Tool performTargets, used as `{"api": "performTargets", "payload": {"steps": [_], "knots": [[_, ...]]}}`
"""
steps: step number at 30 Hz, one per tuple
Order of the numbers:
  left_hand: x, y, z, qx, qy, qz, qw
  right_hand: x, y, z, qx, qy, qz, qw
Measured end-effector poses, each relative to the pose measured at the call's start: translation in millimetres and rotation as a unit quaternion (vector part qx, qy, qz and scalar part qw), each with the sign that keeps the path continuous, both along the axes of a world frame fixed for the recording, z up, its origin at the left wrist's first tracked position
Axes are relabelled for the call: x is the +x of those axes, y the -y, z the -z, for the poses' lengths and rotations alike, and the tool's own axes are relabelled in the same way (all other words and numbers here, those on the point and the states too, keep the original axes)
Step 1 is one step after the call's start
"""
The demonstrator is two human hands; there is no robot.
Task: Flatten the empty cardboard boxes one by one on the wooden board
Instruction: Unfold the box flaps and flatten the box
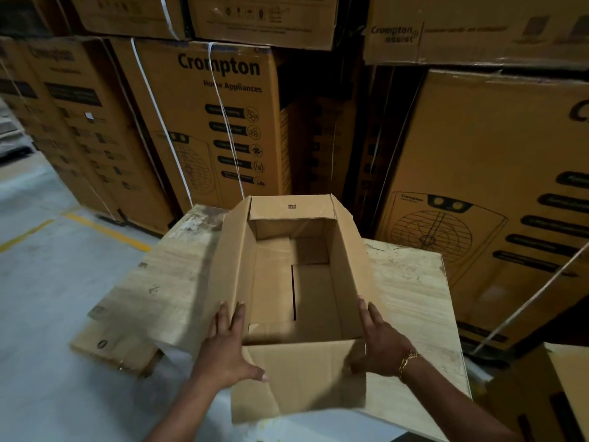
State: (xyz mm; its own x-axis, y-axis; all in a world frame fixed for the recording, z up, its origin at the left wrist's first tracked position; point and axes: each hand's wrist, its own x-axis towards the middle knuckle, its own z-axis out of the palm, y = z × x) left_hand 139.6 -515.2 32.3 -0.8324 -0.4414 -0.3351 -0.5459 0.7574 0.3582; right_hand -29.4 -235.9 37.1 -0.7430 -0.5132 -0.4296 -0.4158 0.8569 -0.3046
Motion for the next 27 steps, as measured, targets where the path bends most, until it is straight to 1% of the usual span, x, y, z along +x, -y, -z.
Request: {"api": "performTargets", "payload": {"steps": [3, 6, 8, 10, 13, 16, 18, 21, 25, 26, 27], "knots": [[-3, -5, 6, -0.054, -0.046, -0.011, 0.997, 8, 7, 10, -0.049, -0.056, 0.039, 0.996], [-7, -8, 6, -0.081, -0.044, -0.010, 0.996, 7, 12, 11, -0.064, -0.064, 0.056, 0.994], [-8, -3, 3, -0.090, -0.026, 0.000, 0.996, 3, 12, 7, -0.045, -0.068, 0.055, 0.995], [-12, 6, 0, -0.063, -0.012, -0.007, 0.998, 1, 12, 4, -0.024, -0.072, 0.046, 0.996], [-26, 24, -2, -0.024, -0.029, -0.057, 0.998, 0, 16, -1, 0.012, -0.082, 0.033, 0.996], [-58, 46, 7, -0.037, -0.020, -0.054, 0.998, -3, 24, -6, 0.077, -0.089, 0.000, 0.993], [-89, 63, 14, -0.039, -0.037, -0.057, 0.997, -6, 30, -9, 0.118, -0.078, -0.016, 0.990], [-140, 91, 15, -0.041, -0.055, -0.069, 0.995, -12, 37, -16, 0.146, -0.056, -0.031, 0.987], [-196, 115, 8, -0.042, -0.061, -0.084, 0.994, -36, 44, -48, 0.172, 0.027, -0.041, 0.984], [-204, 118, 8, -0.045, -0.070, -0.088, 0.993, -44, 49, -61, 0.172, 0.028, -0.042, 0.984], [-209, 119, 8, -0.045, -0.078, -0.091, 0.992, -52, 58, -71, 0.172, 0.007, -0.046, 0.984]]}}
